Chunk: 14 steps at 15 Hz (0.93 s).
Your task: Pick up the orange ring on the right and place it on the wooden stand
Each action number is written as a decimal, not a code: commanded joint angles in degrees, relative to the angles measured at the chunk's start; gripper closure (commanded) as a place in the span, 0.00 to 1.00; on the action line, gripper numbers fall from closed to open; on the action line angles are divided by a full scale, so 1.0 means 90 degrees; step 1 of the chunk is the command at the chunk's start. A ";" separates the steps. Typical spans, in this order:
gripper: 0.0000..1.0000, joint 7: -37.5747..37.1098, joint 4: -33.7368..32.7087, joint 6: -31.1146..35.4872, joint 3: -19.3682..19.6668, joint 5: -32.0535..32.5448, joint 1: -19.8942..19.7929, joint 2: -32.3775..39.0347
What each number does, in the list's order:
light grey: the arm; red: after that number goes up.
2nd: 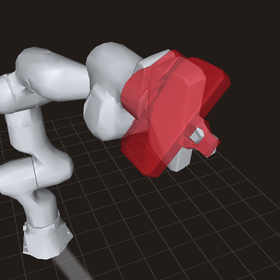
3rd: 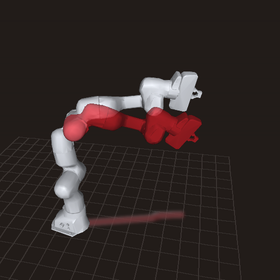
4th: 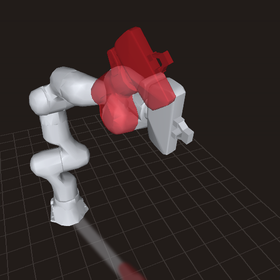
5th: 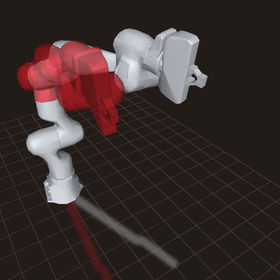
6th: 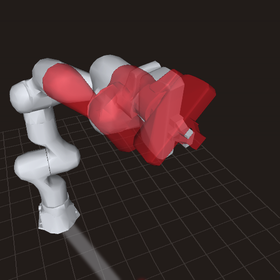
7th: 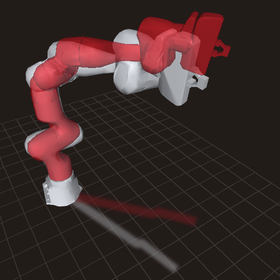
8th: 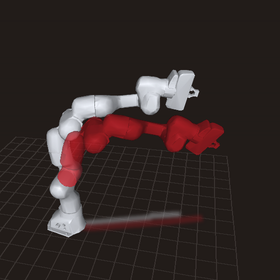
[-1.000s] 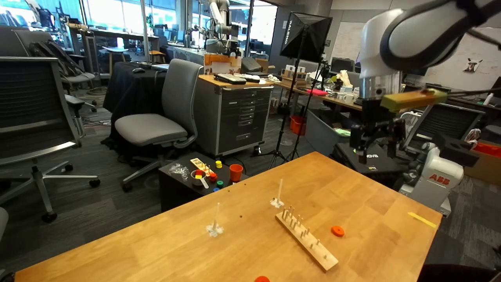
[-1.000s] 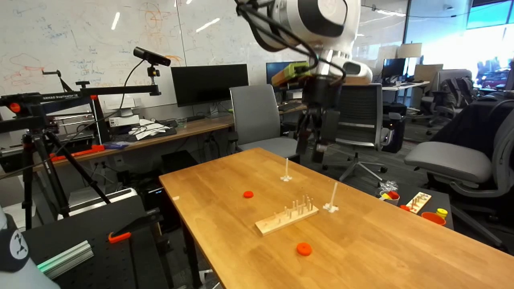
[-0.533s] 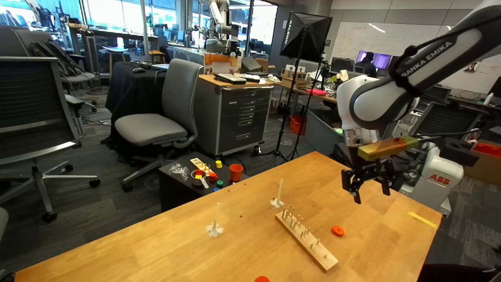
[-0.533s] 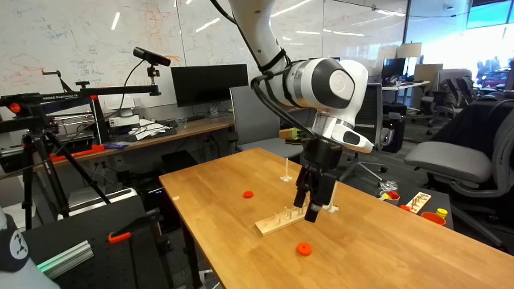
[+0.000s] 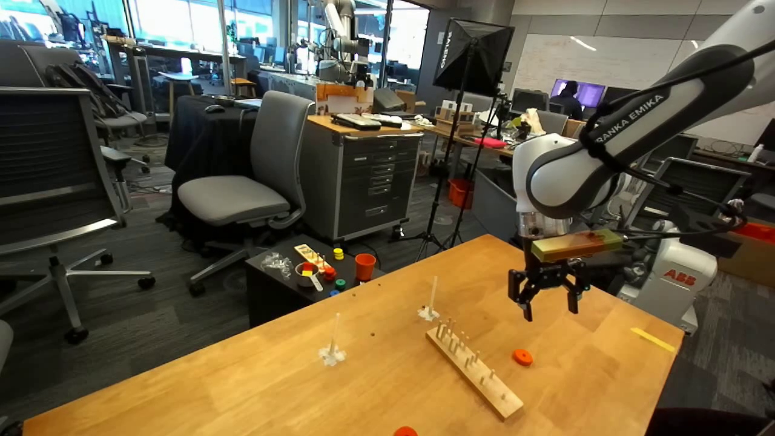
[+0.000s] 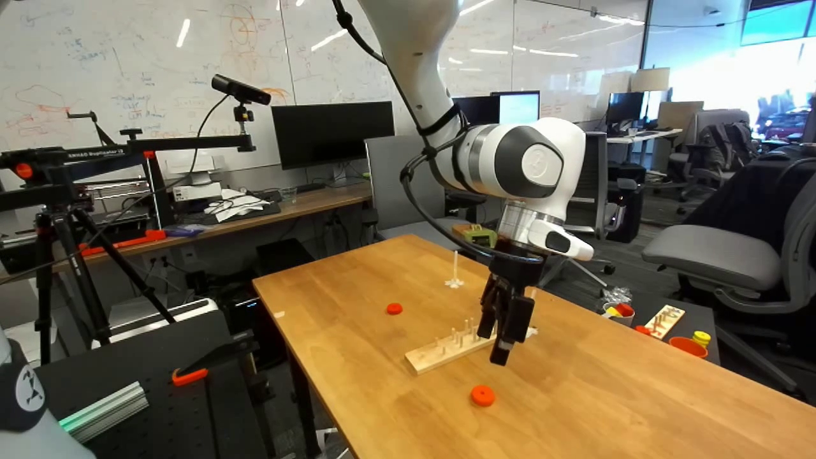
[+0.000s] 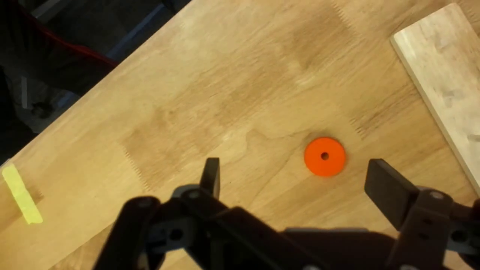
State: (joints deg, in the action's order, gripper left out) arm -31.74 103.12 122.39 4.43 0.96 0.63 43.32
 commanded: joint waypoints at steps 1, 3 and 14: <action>0.00 0.0085 -0.0023 -0.0015 0.0156 -0.0127 0.0137 0.0020; 0.00 -0.0050 0.0015 0.0340 0.0188 -0.0210 0.0124 0.0087; 0.00 0.0030 0.0158 0.1515 -0.0021 -0.1361 0.0080 0.0626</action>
State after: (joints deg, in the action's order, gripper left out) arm -31.79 103.71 134.53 4.25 -8.79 1.06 48.68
